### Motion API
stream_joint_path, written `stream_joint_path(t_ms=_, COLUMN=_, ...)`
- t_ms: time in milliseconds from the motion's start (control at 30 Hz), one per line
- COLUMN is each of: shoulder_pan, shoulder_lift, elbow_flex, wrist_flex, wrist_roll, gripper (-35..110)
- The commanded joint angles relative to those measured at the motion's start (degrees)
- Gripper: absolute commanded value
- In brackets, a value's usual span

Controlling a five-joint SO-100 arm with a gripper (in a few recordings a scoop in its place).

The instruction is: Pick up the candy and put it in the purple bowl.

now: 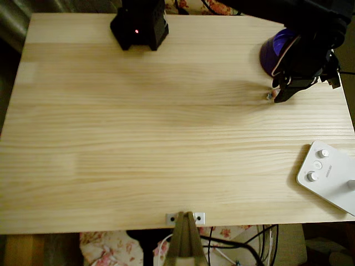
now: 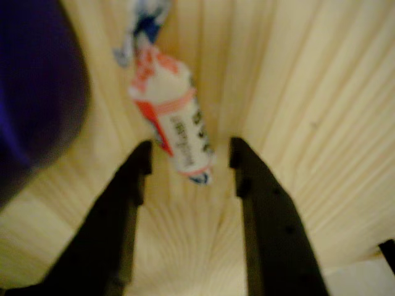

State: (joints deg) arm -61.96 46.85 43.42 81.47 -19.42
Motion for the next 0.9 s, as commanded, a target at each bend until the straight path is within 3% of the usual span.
stream_joint_path(t_ms=0, shoulder_pan=-0.8, shoulder_lift=1.9, elbow_flex=-4.0, wrist_flex=0.2, wrist_roll=0.4, gripper=17)
stream_joint_path(t_ms=233, shoulder_pan=-1.2, shoulder_lift=1.3, elbow_flex=-4.0, wrist_flex=0.3, wrist_roll=1.7, gripper=6)
stream_joint_path(t_ms=533, shoulder_pan=-0.7, shoulder_lift=2.6, elbow_flex=-4.0, wrist_flex=1.0, wrist_roll=2.5, gripper=5)
stream_joint_path(t_ms=867, shoulder_pan=2.5, shoulder_lift=19.3, elbow_flex=-4.1, wrist_flex=4.0, wrist_roll=6.1, gripper=5)
